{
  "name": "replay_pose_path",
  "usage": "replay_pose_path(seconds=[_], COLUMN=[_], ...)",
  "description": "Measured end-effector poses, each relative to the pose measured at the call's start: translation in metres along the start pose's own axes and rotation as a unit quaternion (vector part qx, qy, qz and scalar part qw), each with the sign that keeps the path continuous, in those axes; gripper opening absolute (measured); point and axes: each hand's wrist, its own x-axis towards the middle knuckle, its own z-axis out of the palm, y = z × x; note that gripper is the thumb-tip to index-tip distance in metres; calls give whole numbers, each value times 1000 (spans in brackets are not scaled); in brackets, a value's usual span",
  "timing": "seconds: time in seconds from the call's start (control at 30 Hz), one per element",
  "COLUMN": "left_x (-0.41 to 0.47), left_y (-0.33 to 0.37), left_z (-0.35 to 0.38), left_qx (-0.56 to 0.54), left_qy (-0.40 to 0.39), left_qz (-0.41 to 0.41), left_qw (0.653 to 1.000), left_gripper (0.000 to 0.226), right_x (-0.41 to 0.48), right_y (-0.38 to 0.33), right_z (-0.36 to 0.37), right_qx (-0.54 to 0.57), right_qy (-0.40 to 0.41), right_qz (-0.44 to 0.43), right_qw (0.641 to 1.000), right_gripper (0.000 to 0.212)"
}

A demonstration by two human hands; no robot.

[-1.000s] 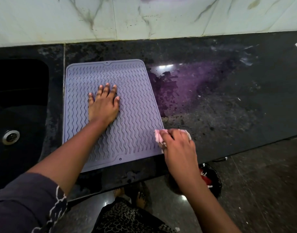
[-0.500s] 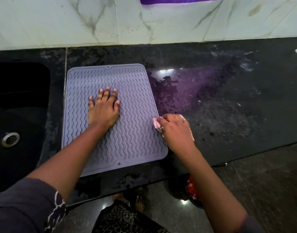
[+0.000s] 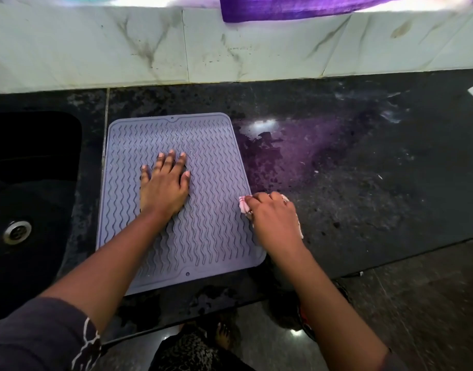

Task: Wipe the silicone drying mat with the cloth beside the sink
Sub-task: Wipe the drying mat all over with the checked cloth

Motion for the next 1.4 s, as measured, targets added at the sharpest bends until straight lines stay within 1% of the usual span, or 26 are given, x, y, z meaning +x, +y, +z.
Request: replay_pose_path(seconds=[0.07,0.17,0.27,0.3,0.33,0.4,0.47,0.53,0.6,0.67,0.73,0.77,0.8,0.87,0.9,0.97,1.03,1.07,1.1,1.17,1.2,1.23,1.3,1.4], left_x=[0,0,1,0,0,0,-1,0,1,3,4,4,6,16,23,42,63,72,79,89,91,91,89,90], left_y=[0,0,0,0,-1,-1,0,0,-3,-6,-6,-4,-5,-20,-31,-53,-72,-79,-84,-91,-92,-92,-91,-92], left_z=[0,-1,-1,-1,-2,-2,-3,-4,-5,-7,-11,-14,-18,-30,-35,-40,-41,-40,-39,-35,-32,-29,-25,-23], left_qx=[-3,-6,-3,-3,-6,-10,-15,-14,-13,-22,-49,-71,-103,-174,-191,-160,-110,-92,-79,-62,-54,-47,-38,-39], left_qy=[2,-1,-4,-5,-6,-8,-6,-4,-13,-19,-34,-40,-36,0,23,49,48,37,26,4,-1,-2,6,10], left_qz=[1,0,-1,0,1,1,2,4,4,4,11,14,14,4,4,7,-2,-4,-2,7,9,10,13,11], left_qw=[1000,1000,1000,1000,1000,1000,1000,1000,1000,1000,998,997,994,985,981,986,993,995,997,998,998,999,999,999], left_gripper=[54,54,55,55,55,55,55,55,55,56,55,54,52,45,42,39,40,43,45,50,52,54,55,56], right_x=[0,-28,-43,-38,-29,-3,22,36,34,27,24,26,34,66,88,137,188,210,228,250,255,256,255,254], right_y=[-8,-12,-6,-4,-3,-8,-23,-38,-45,-43,-38,-35,-36,-52,-62,-80,-97,-104,-109,-114,-112,-110,-103,-107], right_z=[3,0,-9,-13,-15,-16,-11,-7,-7,-15,-27,-32,-38,-48,-50,-50,-47,-43,-38,-21,-11,0,18,22], right_qx=[-22,-35,-12,2,19,39,37,16,-20,-32,37,86,132,190,203,232,236,210,165,80,67,73,93,79], right_qy=[-11,-46,-115,-126,-117,-53,4,10,-27,-103,-158,-157,-137,-54,-11,61,106,107,88,5,-27,-38,-12,34], right_qz=[14,24,9,11,16,26,31,42,42,30,44,56,69,76,68,51,34,21,7,-28,-42,-51,-57,-53], right_qw=[1000,998,993,992,993,997,999,999,999,994,986,982,979,977,977,970,965,972,982,996,996,995,994,995], right_gripper=[43,37,32,32,33,39,44,43,40,33,28,27,25,20,19,20,25,30,37,56,64,70,73,66])
